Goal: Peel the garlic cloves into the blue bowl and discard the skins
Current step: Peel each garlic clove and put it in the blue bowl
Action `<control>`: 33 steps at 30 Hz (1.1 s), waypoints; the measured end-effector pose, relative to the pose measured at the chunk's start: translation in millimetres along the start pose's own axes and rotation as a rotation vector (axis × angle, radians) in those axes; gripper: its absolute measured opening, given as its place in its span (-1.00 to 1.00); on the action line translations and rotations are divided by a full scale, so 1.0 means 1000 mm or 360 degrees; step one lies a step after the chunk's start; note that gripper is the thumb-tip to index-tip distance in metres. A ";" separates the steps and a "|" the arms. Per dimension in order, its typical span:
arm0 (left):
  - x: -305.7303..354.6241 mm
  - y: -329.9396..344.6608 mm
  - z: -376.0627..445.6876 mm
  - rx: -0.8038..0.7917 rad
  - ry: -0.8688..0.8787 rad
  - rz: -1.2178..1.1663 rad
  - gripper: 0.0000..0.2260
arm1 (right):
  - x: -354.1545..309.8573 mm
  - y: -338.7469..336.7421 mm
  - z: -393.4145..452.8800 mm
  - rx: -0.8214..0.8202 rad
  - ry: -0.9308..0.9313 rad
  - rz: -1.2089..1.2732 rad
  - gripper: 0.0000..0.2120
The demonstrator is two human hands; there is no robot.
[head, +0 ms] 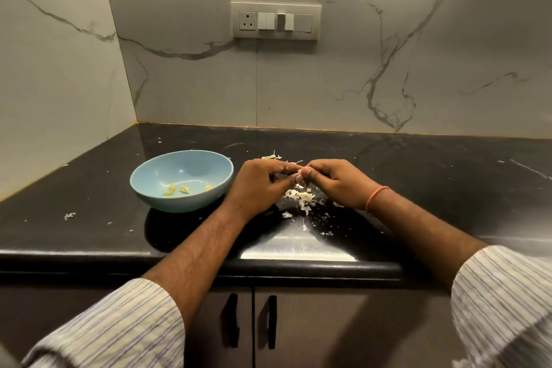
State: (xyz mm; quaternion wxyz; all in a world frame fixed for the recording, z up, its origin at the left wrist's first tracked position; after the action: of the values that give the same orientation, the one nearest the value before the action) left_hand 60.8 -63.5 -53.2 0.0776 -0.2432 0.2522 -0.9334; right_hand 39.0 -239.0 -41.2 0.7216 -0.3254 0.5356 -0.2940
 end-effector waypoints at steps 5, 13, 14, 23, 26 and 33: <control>-0.001 -0.002 0.001 -0.0006 0.0015 -0.0010 -0.76 | 0.003 0.007 -0.006 0.0123 -0.0133 0.0179 -0.75; -0.005 0.002 0.003 -0.0027 0.0020 -0.0050 -0.77 | 0.001 0.012 -0.006 0.0321 -0.0314 -0.0175 -0.68; -0.005 0.003 0.002 -0.0027 0.0012 -0.0048 -0.77 | 0.000 0.013 -0.006 0.0319 -0.0315 -0.0173 -0.70; 0.003 0.001 0.002 0.0012 0.0014 0.0025 -0.78 | 0.009 0.013 -0.002 0.0229 -0.0110 0.0056 -0.74; 0.005 0.000 0.001 0.0031 0.0024 0.0094 -0.73 | 0.006 0.012 -0.004 0.0275 -0.0122 0.0003 -0.75; 0.008 -0.002 0.000 0.0025 -0.0016 0.0044 -0.83 | 0.000 0.012 -0.008 0.0324 -0.0200 -0.0062 -0.73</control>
State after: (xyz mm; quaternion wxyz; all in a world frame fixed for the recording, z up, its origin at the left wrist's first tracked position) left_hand 53.9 -64.2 -49.0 0.0936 -0.2437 0.2479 -0.9329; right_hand 32.3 -233.0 -51.8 0.7773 -0.2786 0.4503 -0.3398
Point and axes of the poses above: each hand's wrist, its own z-axis towards the middle knuckle, its own y-axis out of the palm, x = y × z, the point moved 6 cm from there along z, towards the middle knuckle, and after that the axes turned 13 degrees about y, right-handed, at the moved point
